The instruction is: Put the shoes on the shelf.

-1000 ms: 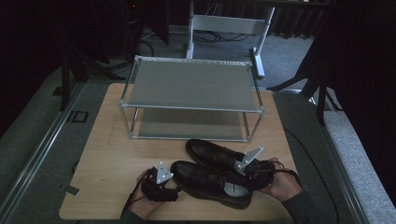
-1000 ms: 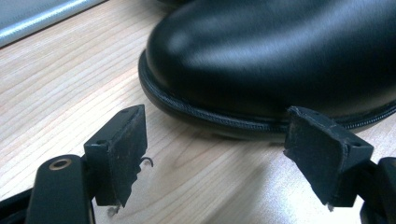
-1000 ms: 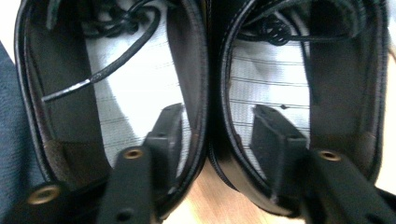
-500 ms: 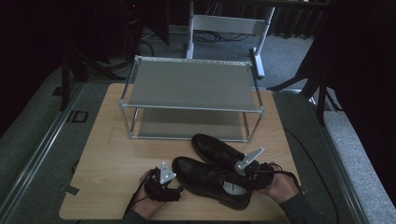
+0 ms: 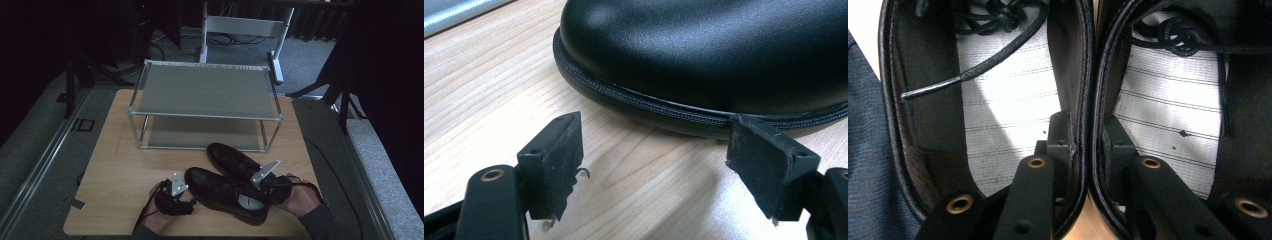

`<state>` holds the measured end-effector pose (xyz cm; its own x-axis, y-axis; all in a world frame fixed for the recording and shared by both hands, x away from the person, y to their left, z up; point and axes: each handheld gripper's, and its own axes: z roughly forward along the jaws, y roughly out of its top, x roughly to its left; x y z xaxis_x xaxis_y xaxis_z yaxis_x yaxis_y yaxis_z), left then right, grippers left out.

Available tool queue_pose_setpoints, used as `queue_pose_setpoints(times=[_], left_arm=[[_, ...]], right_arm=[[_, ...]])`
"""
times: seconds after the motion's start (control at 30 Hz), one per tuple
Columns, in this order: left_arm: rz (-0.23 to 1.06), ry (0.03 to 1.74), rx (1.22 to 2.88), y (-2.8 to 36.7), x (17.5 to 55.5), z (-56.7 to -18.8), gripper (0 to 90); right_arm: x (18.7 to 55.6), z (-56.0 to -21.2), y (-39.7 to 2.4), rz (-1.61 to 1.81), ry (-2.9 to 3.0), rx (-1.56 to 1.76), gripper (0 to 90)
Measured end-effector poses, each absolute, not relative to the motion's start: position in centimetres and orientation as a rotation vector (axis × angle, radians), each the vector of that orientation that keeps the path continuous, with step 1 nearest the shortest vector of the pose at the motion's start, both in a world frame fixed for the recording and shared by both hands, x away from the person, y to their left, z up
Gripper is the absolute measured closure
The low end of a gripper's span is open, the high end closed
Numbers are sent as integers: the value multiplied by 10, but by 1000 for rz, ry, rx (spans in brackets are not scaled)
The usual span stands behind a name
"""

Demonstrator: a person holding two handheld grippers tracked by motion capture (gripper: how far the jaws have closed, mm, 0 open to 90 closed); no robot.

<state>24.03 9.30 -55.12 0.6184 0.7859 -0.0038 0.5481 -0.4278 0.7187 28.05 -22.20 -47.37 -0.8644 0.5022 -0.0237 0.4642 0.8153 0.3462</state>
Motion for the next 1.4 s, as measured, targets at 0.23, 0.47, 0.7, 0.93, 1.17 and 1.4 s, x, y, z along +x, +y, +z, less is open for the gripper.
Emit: queue_pose_setpoints(times=[0.23, 0.47, 0.7, 0.93, 1.17, 1.4], left_arm=[[423, 1026, 2134, 91, 229, -549, 277], [368, 993, 2134, 86, 227, -550, 398], [376, 1001, 2118, 76, 239, -547, 461], [392, 1003, 2102, 73, 251, -543, 494], [397, 1016, 2058, 76, 261, -534, 503], [422, 1038, 2027, 73, 274, -528, 521]], right_arm=[[277, -475, -223, 534, 2850, 813, 794], [273, -477, -229, 640, 2792, 880, 806], [267, -479, -230, 712, 2756, 917, 808], [255, -477, -220, 730, 2710, 903, 811], [251, -478, -224, 837, 2639, 1031, 814], [253, -477, -226, 878, 2579, 1113, 816]])
